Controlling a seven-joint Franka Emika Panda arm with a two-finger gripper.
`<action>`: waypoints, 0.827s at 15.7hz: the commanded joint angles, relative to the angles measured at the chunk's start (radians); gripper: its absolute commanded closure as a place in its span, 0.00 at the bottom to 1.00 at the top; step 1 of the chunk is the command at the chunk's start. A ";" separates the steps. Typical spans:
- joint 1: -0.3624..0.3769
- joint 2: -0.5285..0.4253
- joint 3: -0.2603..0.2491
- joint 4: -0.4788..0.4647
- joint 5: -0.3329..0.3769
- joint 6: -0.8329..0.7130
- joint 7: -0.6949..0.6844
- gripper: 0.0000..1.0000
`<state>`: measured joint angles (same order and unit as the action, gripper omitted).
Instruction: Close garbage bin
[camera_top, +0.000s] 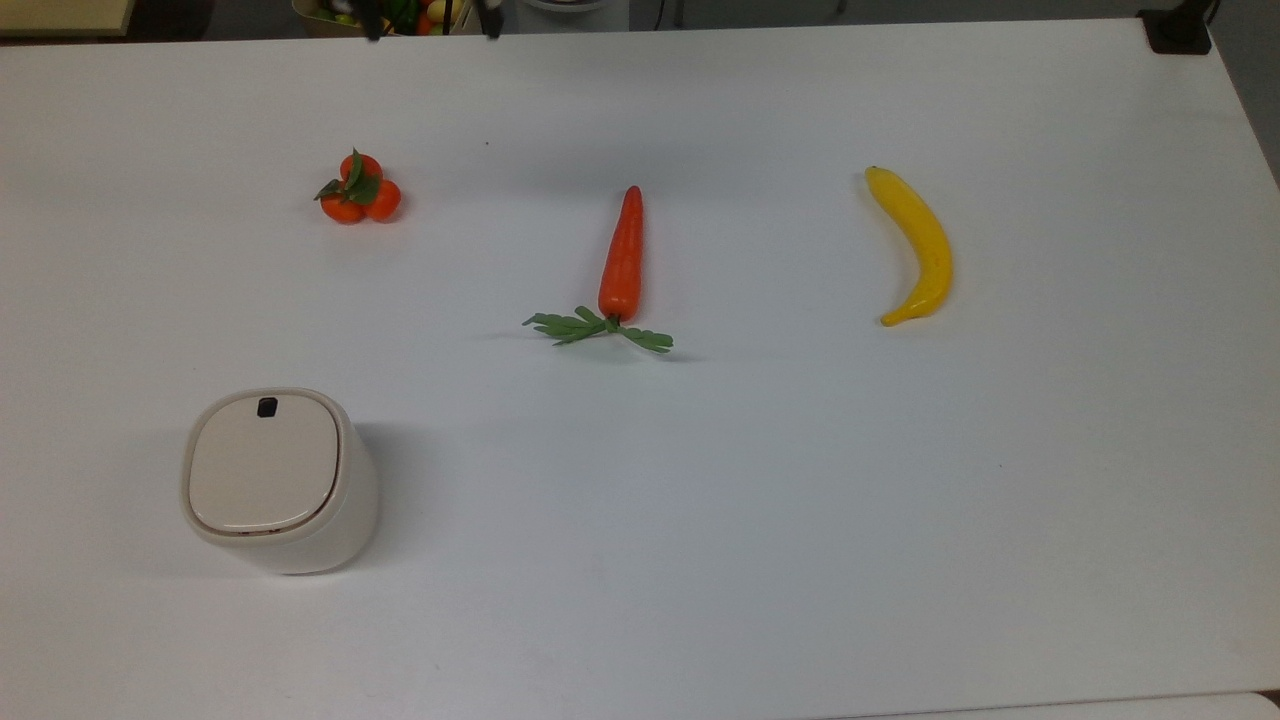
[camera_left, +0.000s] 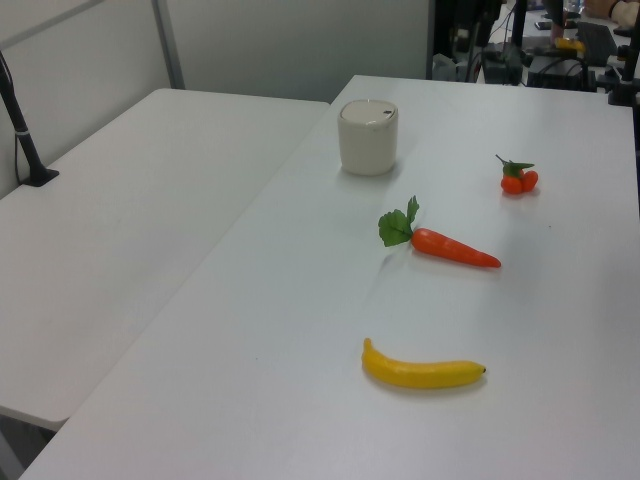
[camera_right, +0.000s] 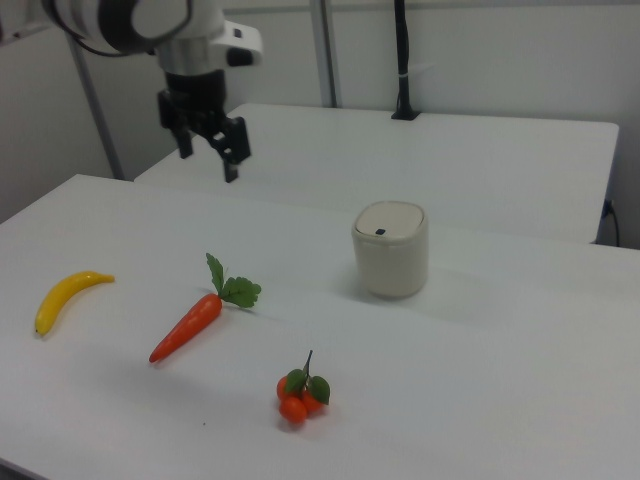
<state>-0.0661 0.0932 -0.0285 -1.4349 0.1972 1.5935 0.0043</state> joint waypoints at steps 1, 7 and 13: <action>-0.001 -0.059 0.059 -0.027 -0.012 -0.081 0.043 0.00; 0.006 -0.127 0.191 -0.151 -0.171 -0.069 0.102 0.00; 0.061 -0.125 0.148 -0.191 -0.171 0.060 0.011 0.00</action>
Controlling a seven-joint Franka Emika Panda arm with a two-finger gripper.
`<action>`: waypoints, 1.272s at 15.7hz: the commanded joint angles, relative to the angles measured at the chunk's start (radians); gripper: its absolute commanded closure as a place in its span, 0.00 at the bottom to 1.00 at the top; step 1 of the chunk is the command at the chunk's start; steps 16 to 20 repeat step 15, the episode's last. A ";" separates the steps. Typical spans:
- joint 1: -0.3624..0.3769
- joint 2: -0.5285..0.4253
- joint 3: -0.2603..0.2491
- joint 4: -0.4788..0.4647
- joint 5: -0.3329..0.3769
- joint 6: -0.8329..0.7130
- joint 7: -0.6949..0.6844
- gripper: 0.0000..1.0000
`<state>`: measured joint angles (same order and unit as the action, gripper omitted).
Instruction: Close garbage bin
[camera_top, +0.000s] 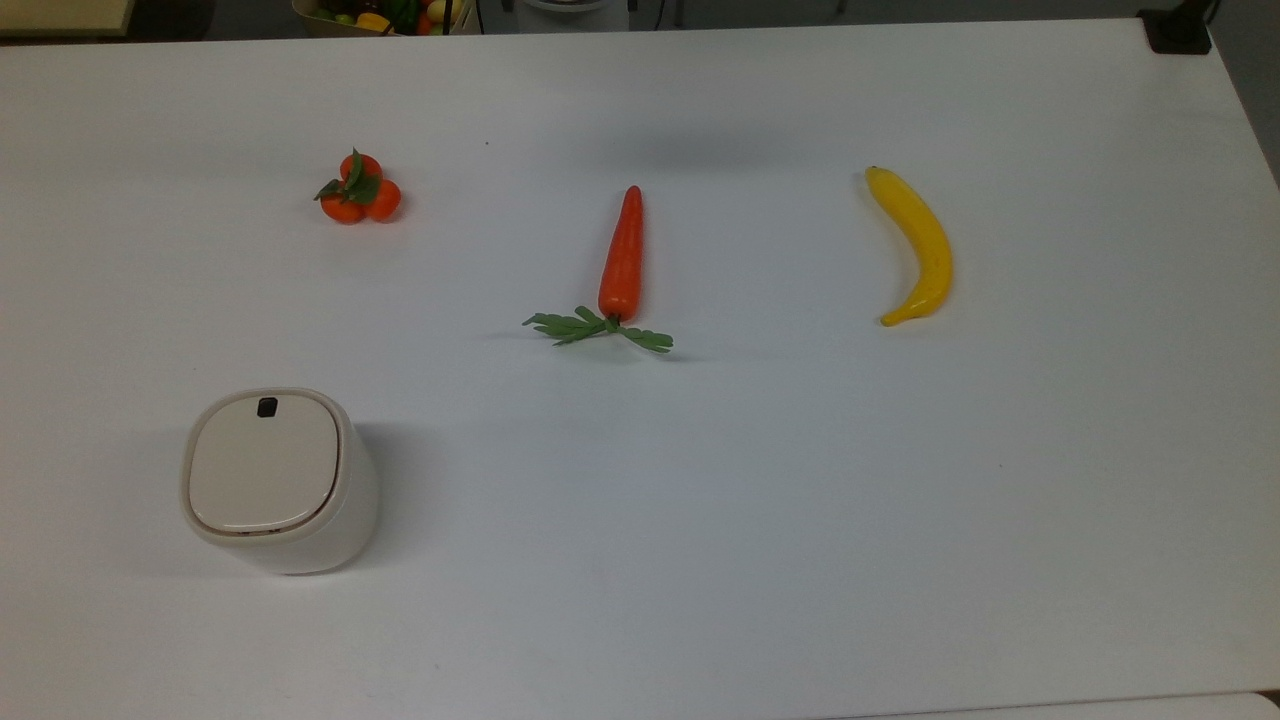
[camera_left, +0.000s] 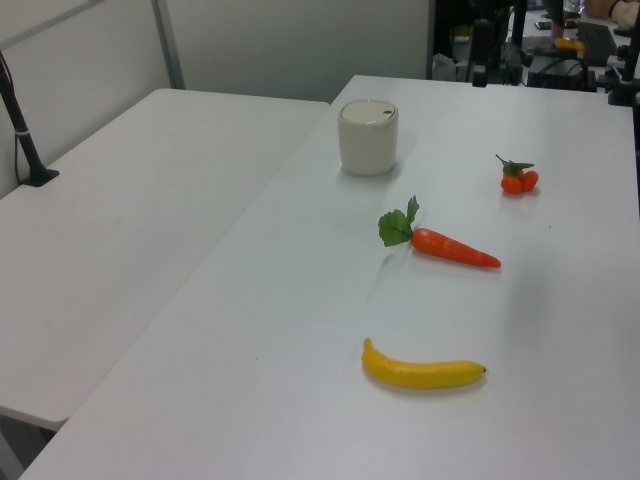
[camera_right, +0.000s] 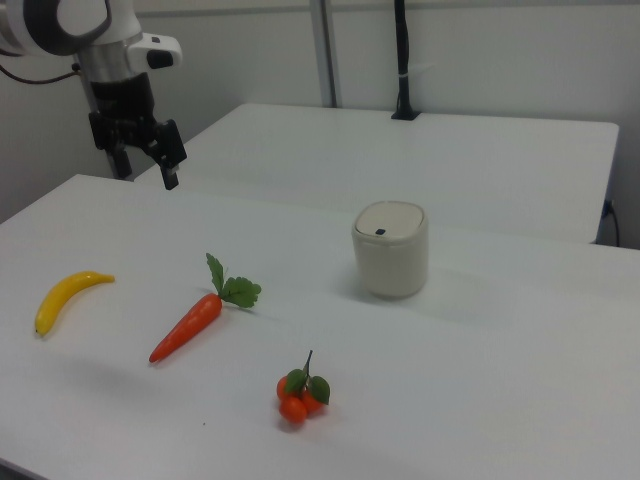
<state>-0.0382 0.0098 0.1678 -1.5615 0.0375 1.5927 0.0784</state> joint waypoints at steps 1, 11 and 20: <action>0.079 -0.041 -0.095 -0.063 -0.011 0.061 -0.081 0.00; 0.115 -0.039 -0.174 -0.055 0.018 0.090 -0.123 0.00; 0.115 -0.036 -0.174 -0.055 0.018 0.090 -0.123 0.00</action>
